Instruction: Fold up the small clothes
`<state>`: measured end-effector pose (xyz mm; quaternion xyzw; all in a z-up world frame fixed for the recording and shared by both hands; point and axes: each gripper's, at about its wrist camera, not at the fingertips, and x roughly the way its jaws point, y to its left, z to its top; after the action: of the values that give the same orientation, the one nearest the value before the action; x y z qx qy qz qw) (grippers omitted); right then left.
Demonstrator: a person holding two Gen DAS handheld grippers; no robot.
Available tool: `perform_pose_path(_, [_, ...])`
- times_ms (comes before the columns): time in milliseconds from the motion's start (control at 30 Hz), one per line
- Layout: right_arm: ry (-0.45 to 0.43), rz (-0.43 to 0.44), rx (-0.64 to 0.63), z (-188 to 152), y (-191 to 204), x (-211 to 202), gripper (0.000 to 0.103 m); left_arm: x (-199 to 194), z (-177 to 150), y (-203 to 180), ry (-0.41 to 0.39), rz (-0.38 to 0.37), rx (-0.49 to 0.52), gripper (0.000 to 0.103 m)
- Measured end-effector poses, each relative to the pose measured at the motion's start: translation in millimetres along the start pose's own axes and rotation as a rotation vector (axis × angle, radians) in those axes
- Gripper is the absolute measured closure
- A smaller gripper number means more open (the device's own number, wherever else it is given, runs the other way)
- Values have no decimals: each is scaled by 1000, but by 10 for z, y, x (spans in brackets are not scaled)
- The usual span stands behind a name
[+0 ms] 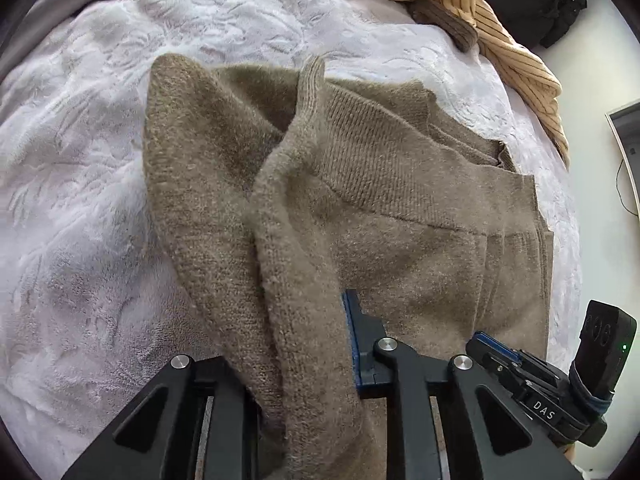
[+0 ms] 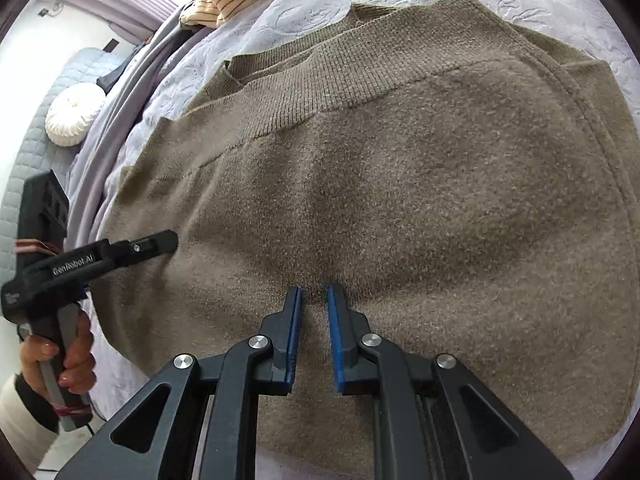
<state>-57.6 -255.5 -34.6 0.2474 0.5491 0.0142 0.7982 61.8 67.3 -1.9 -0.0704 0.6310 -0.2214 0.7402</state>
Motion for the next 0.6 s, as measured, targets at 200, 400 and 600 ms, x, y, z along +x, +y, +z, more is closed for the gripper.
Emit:
perform_pose_path(200, [-17,96,46,-19,-195,-42,89,-481,150,-635,-112,-29,151,83])
perform_pose_path(400, [-49,207,148,-73,-411,-206,89,-692,253,-1642,-167,-61,376,83])
perform_pose_path(600, [-136,252,331,-375,-949,-620,84,-220,119,-2580,-91,-106,557,83])
